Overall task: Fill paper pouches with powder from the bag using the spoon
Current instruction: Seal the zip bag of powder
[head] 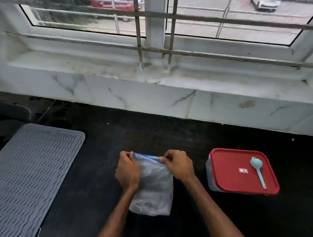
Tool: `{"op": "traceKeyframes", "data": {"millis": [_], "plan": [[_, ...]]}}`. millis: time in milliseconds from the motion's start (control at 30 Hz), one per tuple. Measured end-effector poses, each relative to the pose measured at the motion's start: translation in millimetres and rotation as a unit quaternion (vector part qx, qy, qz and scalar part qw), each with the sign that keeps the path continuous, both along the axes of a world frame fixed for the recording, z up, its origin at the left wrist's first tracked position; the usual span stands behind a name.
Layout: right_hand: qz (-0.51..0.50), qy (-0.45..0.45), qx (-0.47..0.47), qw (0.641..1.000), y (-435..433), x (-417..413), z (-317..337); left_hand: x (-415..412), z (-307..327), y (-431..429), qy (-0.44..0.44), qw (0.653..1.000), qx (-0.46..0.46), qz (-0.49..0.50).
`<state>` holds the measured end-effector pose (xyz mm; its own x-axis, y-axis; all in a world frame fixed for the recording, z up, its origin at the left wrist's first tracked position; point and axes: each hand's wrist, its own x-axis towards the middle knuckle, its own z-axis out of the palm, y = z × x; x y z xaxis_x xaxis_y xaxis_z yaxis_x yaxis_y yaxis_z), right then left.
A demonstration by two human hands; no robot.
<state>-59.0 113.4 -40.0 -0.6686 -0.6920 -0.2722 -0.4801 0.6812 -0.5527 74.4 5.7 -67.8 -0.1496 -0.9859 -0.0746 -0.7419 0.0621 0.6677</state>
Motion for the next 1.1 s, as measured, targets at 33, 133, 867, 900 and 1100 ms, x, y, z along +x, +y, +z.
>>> {"op": "traceKeyframes", "data": {"millis": [33, 133, 867, 900, 1100], "plan": [[-0.021, 0.019, 0.000, 1.000, 1, -2, -6, 1, -3, 2, 0.001, 1.000, -0.015, -0.016], [-0.030, 0.071, 0.004, 0.997, 2, -2, -25, 3, -10, 7, -0.018, 0.998, -0.041, -0.053], [0.061, -0.101, -0.044, 0.992, -24, 4, -9, 0, -20, 8, -0.013, 0.993, -0.104, -0.059], [0.051, -0.079, -0.048, 0.994, -25, 0, -8, 0, -20, 8, -0.016, 0.993, -0.104, -0.060], [0.120, 0.279, 0.049, 0.952, -18, 2, -34, -3, -27, 6, -0.074, 0.981, -0.160, -0.074]]}}
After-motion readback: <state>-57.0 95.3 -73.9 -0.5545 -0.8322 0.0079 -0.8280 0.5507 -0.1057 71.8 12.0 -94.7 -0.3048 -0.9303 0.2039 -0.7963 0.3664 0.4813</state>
